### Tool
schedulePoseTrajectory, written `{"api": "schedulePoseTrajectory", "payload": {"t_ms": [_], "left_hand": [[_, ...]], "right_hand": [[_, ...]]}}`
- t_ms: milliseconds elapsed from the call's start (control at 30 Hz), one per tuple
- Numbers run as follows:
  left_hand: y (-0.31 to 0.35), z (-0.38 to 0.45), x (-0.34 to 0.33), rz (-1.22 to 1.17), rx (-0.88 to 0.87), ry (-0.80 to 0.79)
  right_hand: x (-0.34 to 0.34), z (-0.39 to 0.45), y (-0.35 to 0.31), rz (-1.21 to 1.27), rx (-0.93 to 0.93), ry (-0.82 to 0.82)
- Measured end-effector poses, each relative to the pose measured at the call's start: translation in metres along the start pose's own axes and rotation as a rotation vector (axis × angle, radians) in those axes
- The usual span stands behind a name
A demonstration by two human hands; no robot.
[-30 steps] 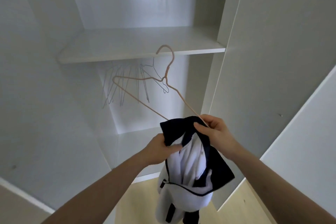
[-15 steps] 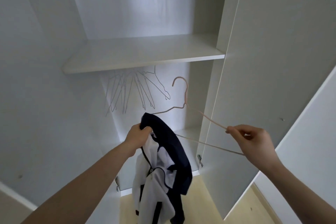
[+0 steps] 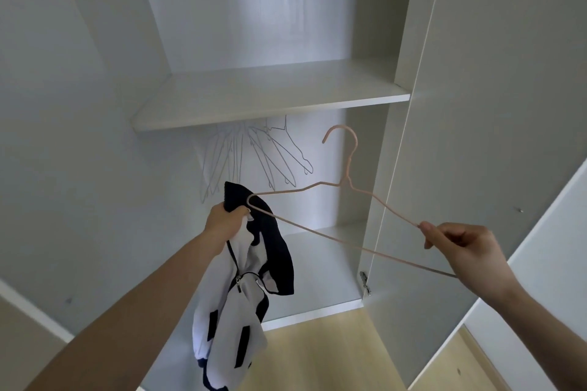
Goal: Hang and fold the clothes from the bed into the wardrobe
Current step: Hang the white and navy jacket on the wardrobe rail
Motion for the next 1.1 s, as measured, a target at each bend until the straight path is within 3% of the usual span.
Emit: {"api": "schedulePoseTrajectory", "payload": {"t_ms": [200, 467, 800, 967, 1100], "left_hand": [[0.017, 0.009, 0.016, -0.039, -0.082, 0.015], [0.045, 0.011, 0.023, 0.079, -0.222, 0.066], [0.087, -0.033, -0.039, 0.005, -0.403, -0.179], [0.117, -0.067, -0.06, -0.101, -0.507, -0.277], [0.121, -0.096, -0.069, 0.266, -0.654, -0.513]], "right_hand": [[-0.007, 0.006, 0.005, -0.04, 0.009, -0.043], [-0.003, 0.009, 0.002, -0.099, 0.011, -0.083], [-0.05, -0.002, 0.013, -0.116, 0.037, -0.137], [-0.078, -0.011, 0.019, 0.084, -0.016, -0.073], [-0.087, -0.02, 0.02, 0.33, -0.111, -0.034]]}}
Point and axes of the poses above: each hand's wrist, its own z-axis towards the middle knuckle, its own x-axis out of the back of the hand, y = z × x, the point moved 4 cm from there along z, towards the middle knuckle, and after that the axes turned 7 degrees about -z, right-handed, at the moved point
